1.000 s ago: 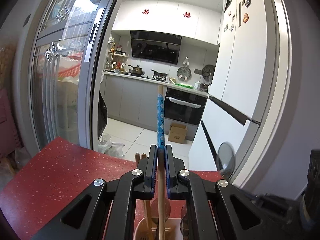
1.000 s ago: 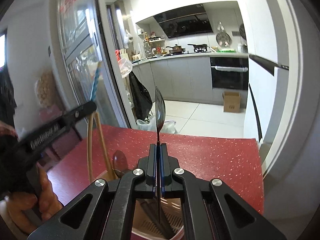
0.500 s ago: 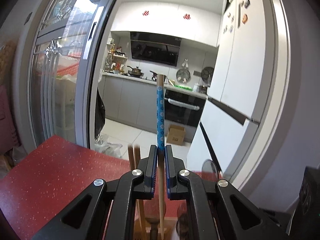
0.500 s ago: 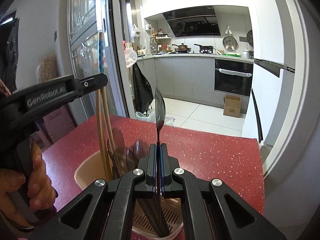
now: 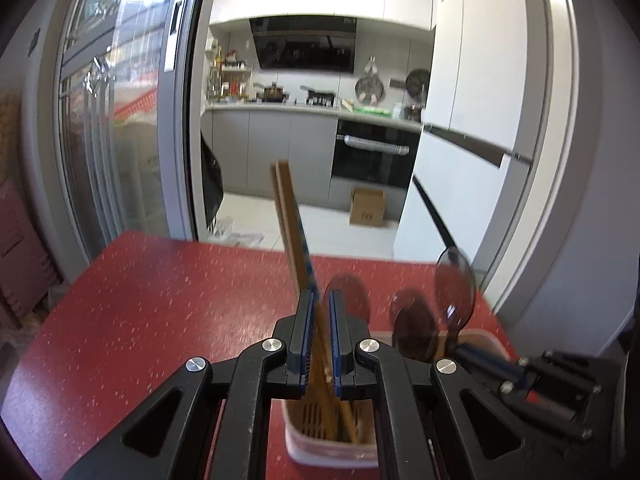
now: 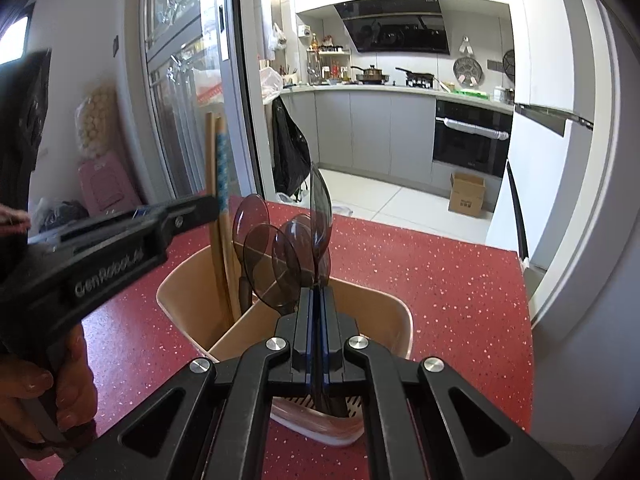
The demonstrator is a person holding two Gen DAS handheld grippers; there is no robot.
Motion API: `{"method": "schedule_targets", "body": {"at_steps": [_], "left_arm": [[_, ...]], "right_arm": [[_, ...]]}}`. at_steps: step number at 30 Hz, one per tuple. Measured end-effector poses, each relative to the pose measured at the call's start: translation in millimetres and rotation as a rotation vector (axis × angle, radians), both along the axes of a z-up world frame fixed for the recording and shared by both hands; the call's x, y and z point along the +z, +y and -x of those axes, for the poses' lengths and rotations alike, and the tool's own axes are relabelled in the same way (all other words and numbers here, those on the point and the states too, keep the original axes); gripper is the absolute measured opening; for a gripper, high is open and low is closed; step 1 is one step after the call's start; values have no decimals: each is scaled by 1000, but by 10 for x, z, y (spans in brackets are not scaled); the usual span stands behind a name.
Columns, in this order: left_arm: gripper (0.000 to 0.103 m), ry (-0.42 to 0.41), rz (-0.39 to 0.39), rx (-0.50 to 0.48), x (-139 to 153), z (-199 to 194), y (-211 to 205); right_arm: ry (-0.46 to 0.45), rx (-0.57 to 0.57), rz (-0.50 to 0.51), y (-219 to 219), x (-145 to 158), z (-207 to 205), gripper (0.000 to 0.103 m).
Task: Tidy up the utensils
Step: 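Lower spoon and blue chopstick into the holder and open both tools, then move both open tools back over the two remaining chopsticks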
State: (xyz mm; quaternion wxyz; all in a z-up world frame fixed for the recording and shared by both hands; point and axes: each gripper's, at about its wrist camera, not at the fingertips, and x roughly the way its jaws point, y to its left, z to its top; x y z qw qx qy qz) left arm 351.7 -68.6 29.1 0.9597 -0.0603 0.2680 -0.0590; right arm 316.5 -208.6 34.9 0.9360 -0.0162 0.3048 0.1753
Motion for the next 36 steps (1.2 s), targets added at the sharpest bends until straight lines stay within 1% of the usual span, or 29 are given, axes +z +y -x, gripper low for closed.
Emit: {"method": "schedule_targets", "body": {"at_steps": [3,4,6,7,8,10,12,14,17,18,20,23,25,28,31,32,34,35,36], "left_arm": [[36,17,1,-3,-29,66,34],[36,16,-3,-4,-25,99,34],[36,17,-10,-10,-11,174,44],[36,20,-11,-15,-3,220,50],[36,24,-13,-21,5,279,58],[37,29,-22,-31,12,384,72],[37,38,-38,-43,2,507,76],[37,60,-55,-58,-29,642,73],[37,97,-79,-66,-110,848,101],[37,111,-82,-67,-145,924,114],[37,146,-68,-74,-232,1075,159],[37,186,-61,-71,-378,1293,214],[37,212,-57,-66,-473,1419,252],[37,250,-42,-61,-610,1603,312],[37,281,-35,-53,-732,1789,368],[37,289,-31,-50,-764,1847,383],[37,303,-16,-49,-822,1958,402],[37,310,-11,-49,-850,2016,406],[37,314,-9,-50,-876,2064,409]], "right_arm": [[25,-9,-16,-34,24,-19,4],[38,-8,-22,-45,33,-20,6],[45,-17,-27,-67,49,3,16],[47,-24,-32,-84,70,25,25],[49,-28,-40,-98,86,48,29],[57,-31,-62,-116,133,118,30],[68,-36,-74,-136,160,216,34],[88,-36,-88,-156,161,335,41],[134,-48,-97,-173,115,534,47],[154,-52,-101,-178,96,605,49],[199,-59,-117,-190,34,743,57],[267,-69,-149,-215,-85,953,60],[304,-80,-154,-223,-164,1082,62],[339,-95,-161,-247,-260,1259,63],[372,-107,-167,-240,-353,1416,69],[381,-109,-171,-244,-383,1457,69],[406,-108,-196,-258,-440,1561,70],[418,-108,-207,-266,-467,1609,74],[427,-111,-210,-274,-494,1665,75]]}}
